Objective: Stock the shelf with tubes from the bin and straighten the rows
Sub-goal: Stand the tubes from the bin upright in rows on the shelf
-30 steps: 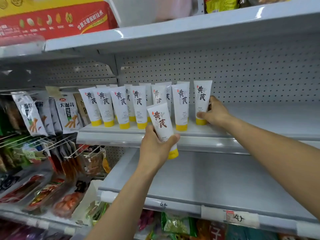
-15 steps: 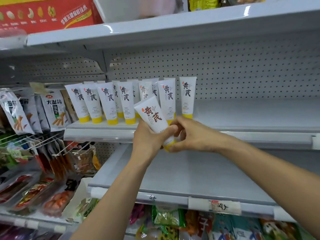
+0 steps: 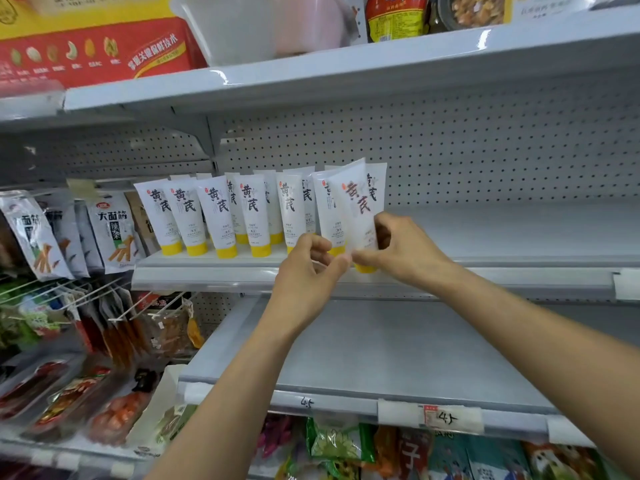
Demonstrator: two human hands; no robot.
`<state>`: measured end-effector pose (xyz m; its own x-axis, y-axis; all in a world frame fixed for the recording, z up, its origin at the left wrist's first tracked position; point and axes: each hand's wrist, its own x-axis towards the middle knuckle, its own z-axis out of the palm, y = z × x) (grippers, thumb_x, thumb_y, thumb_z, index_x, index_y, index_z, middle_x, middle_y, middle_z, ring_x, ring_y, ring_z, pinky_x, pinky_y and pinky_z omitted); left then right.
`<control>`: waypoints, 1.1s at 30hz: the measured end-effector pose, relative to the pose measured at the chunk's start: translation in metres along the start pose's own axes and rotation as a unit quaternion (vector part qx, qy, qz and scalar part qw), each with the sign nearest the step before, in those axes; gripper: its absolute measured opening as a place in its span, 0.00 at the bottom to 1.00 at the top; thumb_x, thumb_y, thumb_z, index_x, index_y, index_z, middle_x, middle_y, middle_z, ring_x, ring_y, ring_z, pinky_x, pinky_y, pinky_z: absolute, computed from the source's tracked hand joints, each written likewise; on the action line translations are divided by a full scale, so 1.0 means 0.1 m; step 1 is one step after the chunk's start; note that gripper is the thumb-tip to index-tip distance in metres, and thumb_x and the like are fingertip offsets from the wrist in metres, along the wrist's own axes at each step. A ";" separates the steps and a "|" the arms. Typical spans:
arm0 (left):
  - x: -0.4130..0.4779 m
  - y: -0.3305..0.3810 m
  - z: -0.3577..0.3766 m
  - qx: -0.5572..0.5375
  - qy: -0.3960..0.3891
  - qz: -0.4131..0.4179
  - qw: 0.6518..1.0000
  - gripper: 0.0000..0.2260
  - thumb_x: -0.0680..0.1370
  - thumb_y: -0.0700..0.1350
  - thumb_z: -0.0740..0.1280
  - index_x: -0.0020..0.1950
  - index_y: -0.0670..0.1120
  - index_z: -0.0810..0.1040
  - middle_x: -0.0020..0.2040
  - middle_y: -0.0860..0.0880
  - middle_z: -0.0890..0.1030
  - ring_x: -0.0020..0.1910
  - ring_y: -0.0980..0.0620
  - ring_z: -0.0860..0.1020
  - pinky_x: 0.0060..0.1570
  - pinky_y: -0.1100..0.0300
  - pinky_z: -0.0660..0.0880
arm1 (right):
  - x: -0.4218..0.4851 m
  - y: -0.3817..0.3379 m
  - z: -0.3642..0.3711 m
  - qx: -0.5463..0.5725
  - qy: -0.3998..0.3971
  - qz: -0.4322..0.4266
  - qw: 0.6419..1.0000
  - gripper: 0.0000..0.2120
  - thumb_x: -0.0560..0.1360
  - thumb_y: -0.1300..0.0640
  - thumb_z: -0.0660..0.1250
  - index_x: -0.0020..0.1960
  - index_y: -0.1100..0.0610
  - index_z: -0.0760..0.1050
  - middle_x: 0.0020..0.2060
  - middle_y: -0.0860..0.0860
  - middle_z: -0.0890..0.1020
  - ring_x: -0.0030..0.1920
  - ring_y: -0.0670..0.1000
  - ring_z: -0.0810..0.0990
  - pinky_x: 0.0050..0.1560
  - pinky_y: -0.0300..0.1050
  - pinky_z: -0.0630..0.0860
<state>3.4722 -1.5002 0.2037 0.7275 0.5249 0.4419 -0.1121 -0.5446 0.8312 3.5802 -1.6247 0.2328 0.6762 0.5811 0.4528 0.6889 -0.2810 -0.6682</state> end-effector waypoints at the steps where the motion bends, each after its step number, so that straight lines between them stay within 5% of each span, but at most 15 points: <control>1: 0.00 -0.02 -0.02 0.026 -0.004 0.004 1.000 0.11 0.75 0.51 0.71 0.54 0.49 0.74 0.43 0.56 0.77 0.41 0.57 0.76 0.50 0.53 0.78 | 0.05 0.02 -0.03 0.006 0.009 0.010 1.000 0.16 0.67 0.56 0.75 0.52 0.56 0.77 0.45 0.48 0.84 0.44 0.48 0.83 0.44 0.43 0.80; 10: -0.05 -0.29 -0.05 0.292 -0.033 0.033 0.955 0.11 0.76 0.57 0.66 0.54 0.54 0.73 0.46 0.58 0.78 0.48 0.55 0.78 0.47 0.55 0.76 | 0.37 0.16 -0.01 0.032 0.044 0.084 0.995 0.14 0.70 0.60 0.74 0.54 0.57 0.76 0.50 0.52 0.83 0.50 0.52 0.81 0.53 0.48 0.78; 20: 0.08 -0.49 -0.16 0.298 -0.062 0.042 0.952 0.11 0.76 0.58 0.65 0.54 0.54 0.73 0.47 0.58 0.79 0.48 0.55 0.77 0.45 0.57 0.74 | 0.48 0.20 0.17 -0.031 0.031 0.131 0.990 0.20 0.71 0.58 0.72 0.62 0.59 0.73 0.56 0.54 0.81 0.55 0.54 0.79 0.55 0.48 0.76; 26: 0.14 -0.66 -0.26 0.293 -0.088 0.035 0.951 0.10 0.76 0.57 0.65 0.53 0.55 0.73 0.46 0.58 0.79 0.48 0.55 0.77 0.46 0.57 0.74 | 0.46 0.14 0.21 -0.042 0.034 0.138 0.989 0.18 0.73 0.60 0.70 0.61 0.58 0.71 0.51 0.50 0.77 0.52 0.52 0.75 0.50 0.44 0.71; 33: 0.09 -0.70 -0.27 0.277 -0.104 0.027 0.955 0.10 0.76 0.57 0.66 0.53 0.54 0.75 0.46 0.59 0.80 0.48 0.54 0.78 0.49 0.54 0.77 | 0.41 0.11 0.23 -0.040 0.043 0.145 0.988 0.13 0.73 0.60 0.70 0.56 0.57 0.73 0.51 0.53 0.81 0.50 0.53 0.78 0.50 0.46 0.75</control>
<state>3.4679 -1.4396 0.1589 0.8563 0.3754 0.3546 0.1796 -0.8603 0.4770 3.6097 -1.5860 0.2303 0.8652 0.4019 0.2997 0.4794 -0.4879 -0.7295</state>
